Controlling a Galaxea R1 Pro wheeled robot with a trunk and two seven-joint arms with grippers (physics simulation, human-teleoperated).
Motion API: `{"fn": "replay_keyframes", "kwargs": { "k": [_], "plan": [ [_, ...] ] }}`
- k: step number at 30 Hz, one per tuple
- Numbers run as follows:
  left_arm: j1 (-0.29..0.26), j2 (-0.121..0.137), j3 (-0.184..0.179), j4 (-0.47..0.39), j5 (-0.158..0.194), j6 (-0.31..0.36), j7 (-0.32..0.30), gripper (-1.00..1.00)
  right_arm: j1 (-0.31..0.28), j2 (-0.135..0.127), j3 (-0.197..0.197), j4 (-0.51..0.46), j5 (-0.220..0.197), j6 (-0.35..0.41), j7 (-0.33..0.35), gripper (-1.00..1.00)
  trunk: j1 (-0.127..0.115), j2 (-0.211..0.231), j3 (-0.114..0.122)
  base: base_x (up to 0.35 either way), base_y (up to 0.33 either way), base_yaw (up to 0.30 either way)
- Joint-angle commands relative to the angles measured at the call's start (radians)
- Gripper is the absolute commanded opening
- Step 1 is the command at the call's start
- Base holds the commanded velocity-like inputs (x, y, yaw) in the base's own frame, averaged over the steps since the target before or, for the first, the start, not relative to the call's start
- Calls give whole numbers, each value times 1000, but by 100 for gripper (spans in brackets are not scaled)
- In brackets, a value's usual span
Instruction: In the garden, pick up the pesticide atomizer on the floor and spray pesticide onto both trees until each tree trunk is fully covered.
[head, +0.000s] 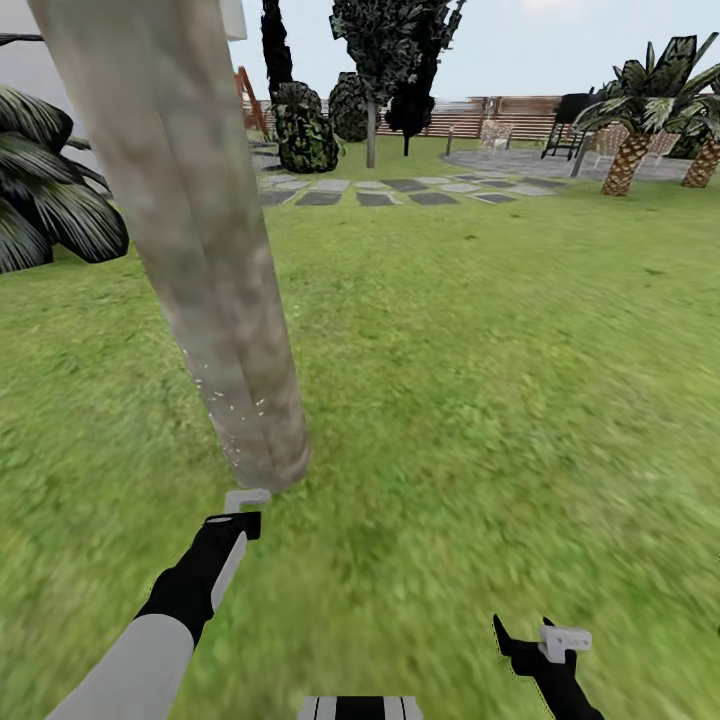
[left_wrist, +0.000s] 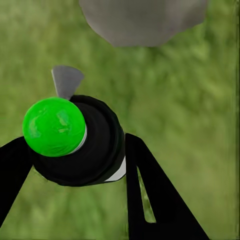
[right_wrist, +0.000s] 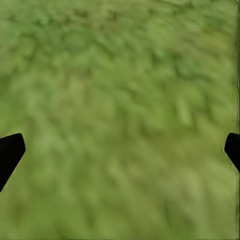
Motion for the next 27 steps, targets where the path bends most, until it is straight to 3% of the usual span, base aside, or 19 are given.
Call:
{"fn": "replay_keyframes", "kwargs": {
  "k": [1,8,20,27],
  "plan": [
    [0,0,0,0,-1,0,0,-100,0,0,0,0,0,0,0,100,0,0,0,95,-261,2],
    [0,-1,-1,0,0,0,0,-100,0,0,0,0,0,0,-1,100,0,0,0,11,-275,24],
    [0,-2,-1,0,0,1,1,-100,0,0,0,0,0,-1,-1,100,0,0,0,31,-277,249],
    [0,0,0,0,0,1,5,-100,0,0,1,0,0,-2,-2,100,0,0,0,107,-277,27]
  ]
}}
